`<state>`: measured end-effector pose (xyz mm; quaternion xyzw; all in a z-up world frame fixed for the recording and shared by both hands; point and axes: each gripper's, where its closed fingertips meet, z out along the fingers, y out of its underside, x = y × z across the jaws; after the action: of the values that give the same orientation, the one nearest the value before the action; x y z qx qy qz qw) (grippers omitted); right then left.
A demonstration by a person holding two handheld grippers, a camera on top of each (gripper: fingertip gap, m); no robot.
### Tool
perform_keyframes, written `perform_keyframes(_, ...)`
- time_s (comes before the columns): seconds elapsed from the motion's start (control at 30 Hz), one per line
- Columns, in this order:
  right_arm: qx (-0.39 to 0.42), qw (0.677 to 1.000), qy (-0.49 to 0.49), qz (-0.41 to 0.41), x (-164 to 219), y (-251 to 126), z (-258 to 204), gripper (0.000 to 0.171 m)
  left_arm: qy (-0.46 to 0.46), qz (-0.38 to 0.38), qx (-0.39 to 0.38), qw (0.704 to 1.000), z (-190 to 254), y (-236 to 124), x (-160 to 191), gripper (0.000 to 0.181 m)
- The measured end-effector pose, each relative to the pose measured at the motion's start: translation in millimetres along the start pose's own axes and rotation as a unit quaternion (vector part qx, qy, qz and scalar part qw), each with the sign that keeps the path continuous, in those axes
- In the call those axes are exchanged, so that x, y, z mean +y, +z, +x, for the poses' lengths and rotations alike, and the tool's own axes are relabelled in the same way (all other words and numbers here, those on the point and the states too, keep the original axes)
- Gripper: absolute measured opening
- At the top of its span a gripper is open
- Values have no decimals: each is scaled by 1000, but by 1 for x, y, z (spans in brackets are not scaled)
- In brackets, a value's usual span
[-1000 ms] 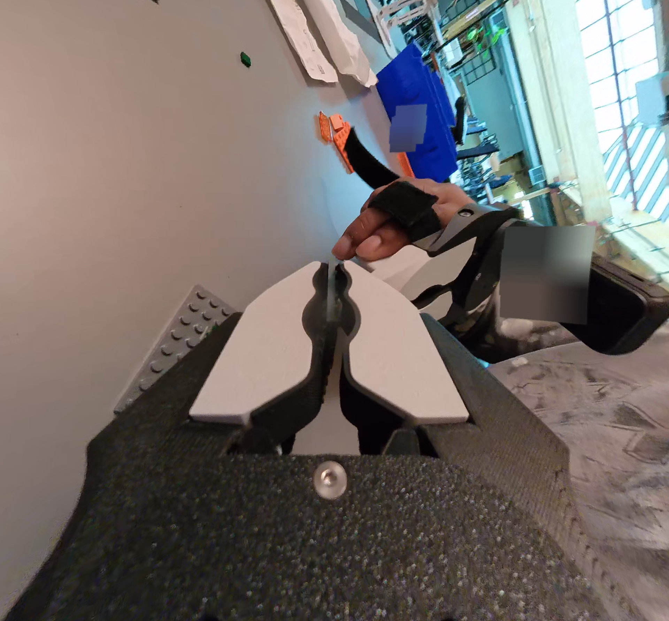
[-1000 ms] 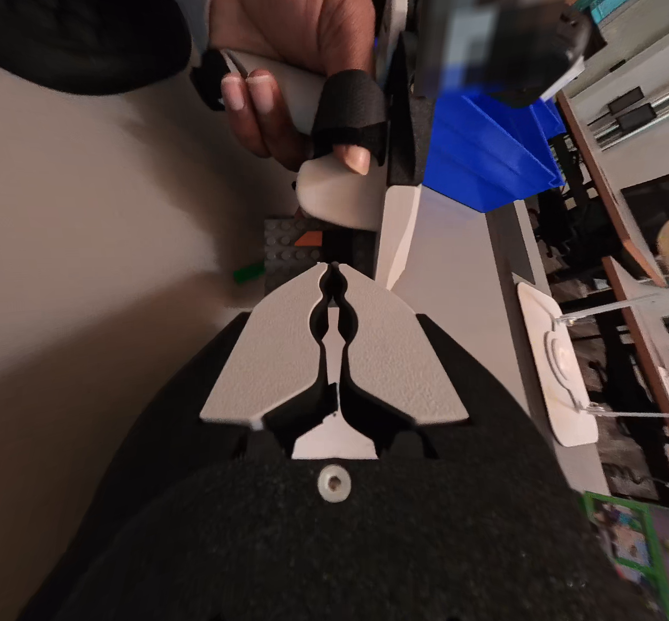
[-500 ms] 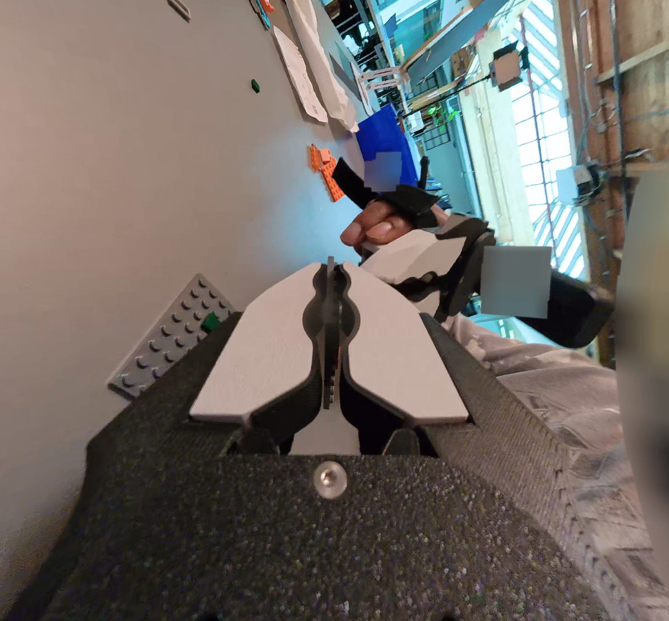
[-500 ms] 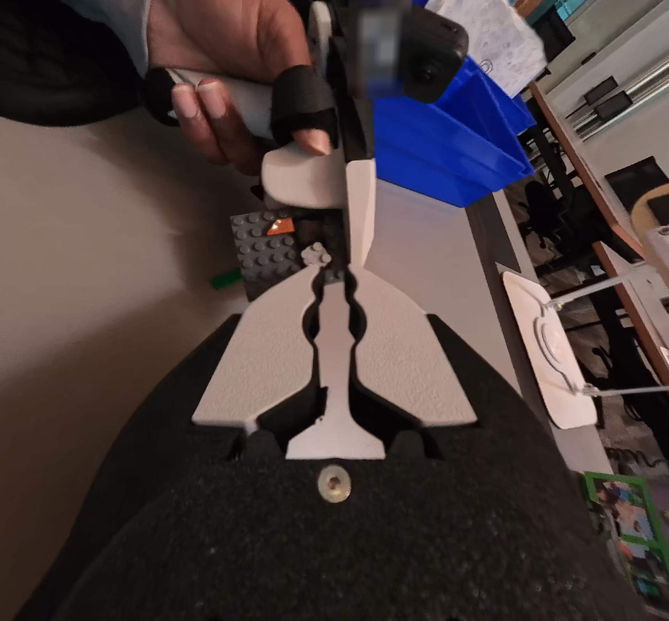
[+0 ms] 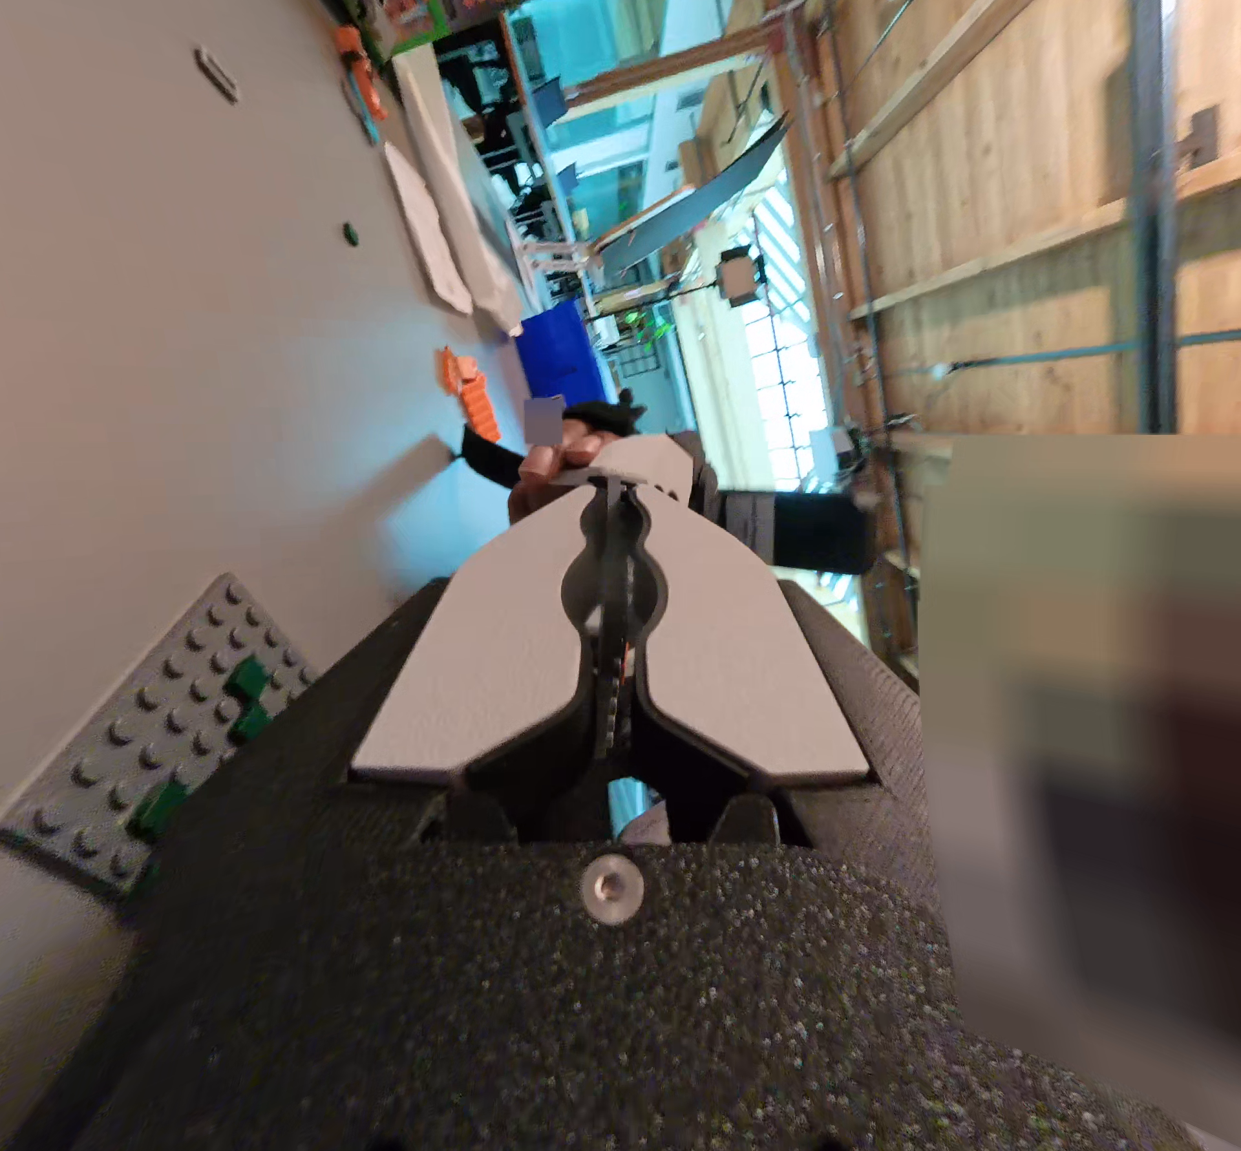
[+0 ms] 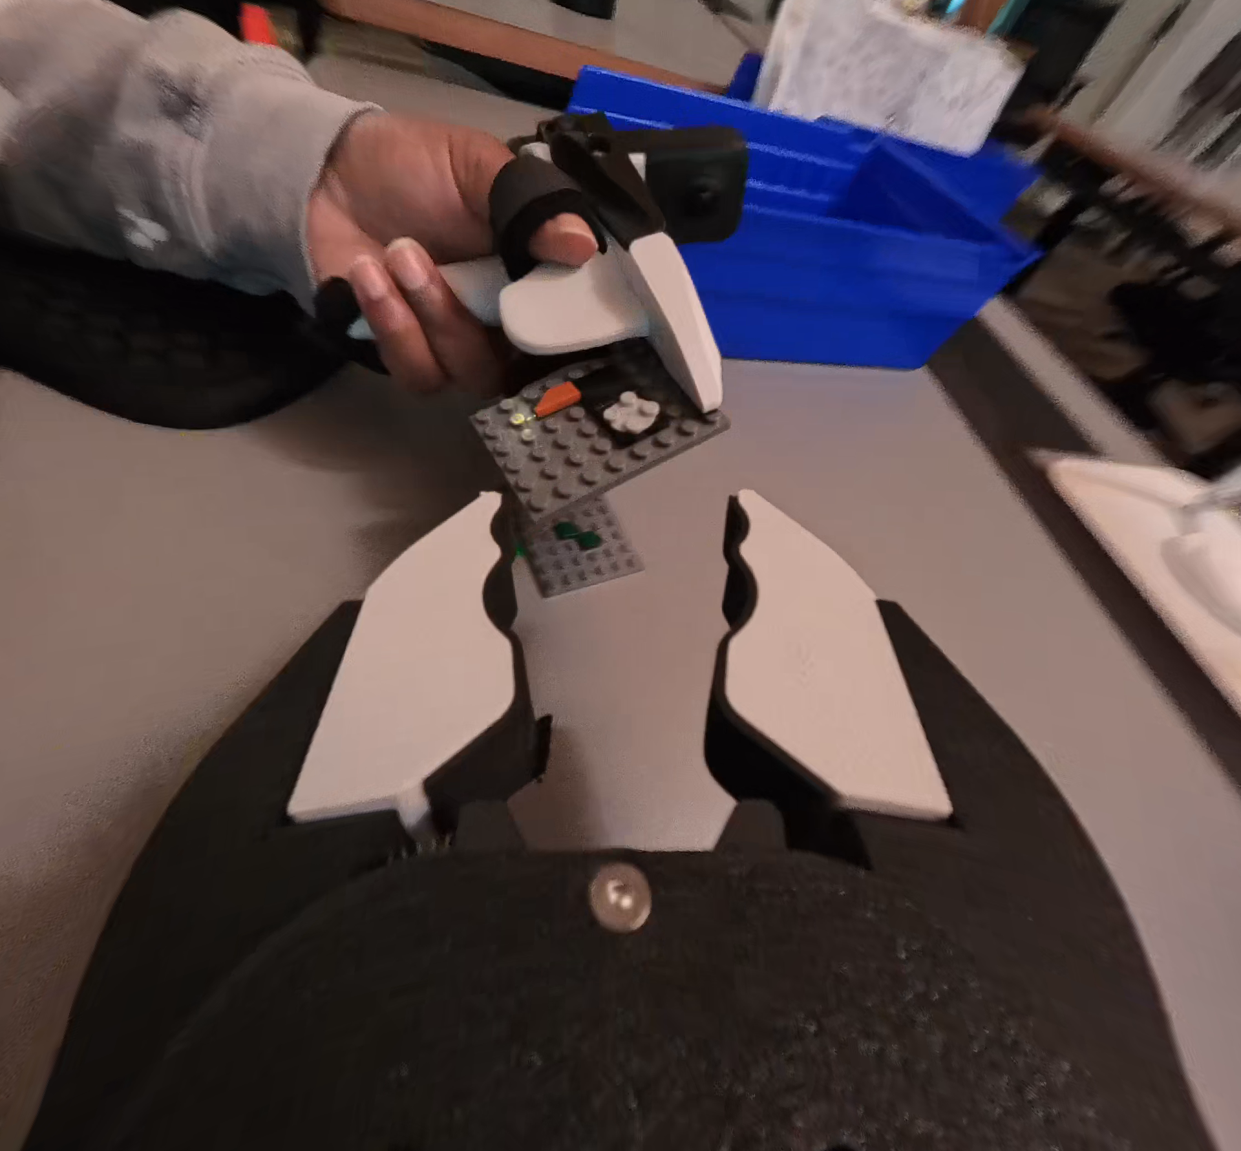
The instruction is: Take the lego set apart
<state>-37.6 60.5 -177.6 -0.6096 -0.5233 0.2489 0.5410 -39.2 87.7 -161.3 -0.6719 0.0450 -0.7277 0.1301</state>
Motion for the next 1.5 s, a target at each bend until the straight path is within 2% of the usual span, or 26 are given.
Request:
perform_keyframes(0.1,100,987,-123,19,-18,-2,9,60,-41,30,23,998,4,1,-12,5)
perform_keyframes(0.17,154,958,-242,1,-25,-5,11,60,-47,44,26,998,4,2,-16,5)
perform_keyframes(0.23,174,928,-328,-21,-25,-4,6,56,-54,50,34,997,8,3,-17,5)
perform_keyframes(0.37,210,882,-419,-45,-22,2,5,39,-54,51,32,997,13,11,-14,5)
perform_keyframes(0.43,223,867,-444,-33,-26,0,4,17,-52,51,31,997,15,15,-12,5)
perform_keyframes(0.5,221,878,-424,-21,-30,-4,5,10,-41,43,17,998,13,17,-10,7)
perform_keyframes(0.57,217,899,-382,-3,-34,-12,11,5,-6,33,8,999,14,17,-7,22)
perform_keyframes(0.67,169,947,-269,38,-40,-20,15,5,78,9,-16,997,20,17,-5,35)
perform_keyframes(0.8,116,977,-168,60,-43,-26,20,5,224,7,-41,974,33,7,-15,33)
perform_keyframes(0.9,116,978,-162,56,-38,-32,28,5,349,-17,-61,935,39,-1,-13,30)
perform_keyframes(0.97,97,981,-159,56,-36,-32,25,5,430,-55,-98,896,32,-1,-4,31)
perform_keyframes(1.07,68,981,-182,20,-27,-29,18,5,563,-105,-166,803,15,2,8,33)
perform_keyframes(1.13,52,981,-189,2,-23,-28,15,4,627,-130,-210,739,3,4,12,26)
perform_keyframes(1.2,38,982,-186,-12,-21,-29,13,4,662,-142,-242,695,-6,6,14,16)
perform_keyframes(1.23,32,982,-184,-22,-19,-29,12,4,675,-141,-253,679,-8,7,14,11)
perform_keyframes(1.37,32,983,-180,-32,-21,-32,13,5,732,-135,-280,606,-7,8,11,7)
perform_keyframes(1.5,13,988,-150,-30,-30,-37,11,8,760,-120,-265,582,-2,10,16,6)
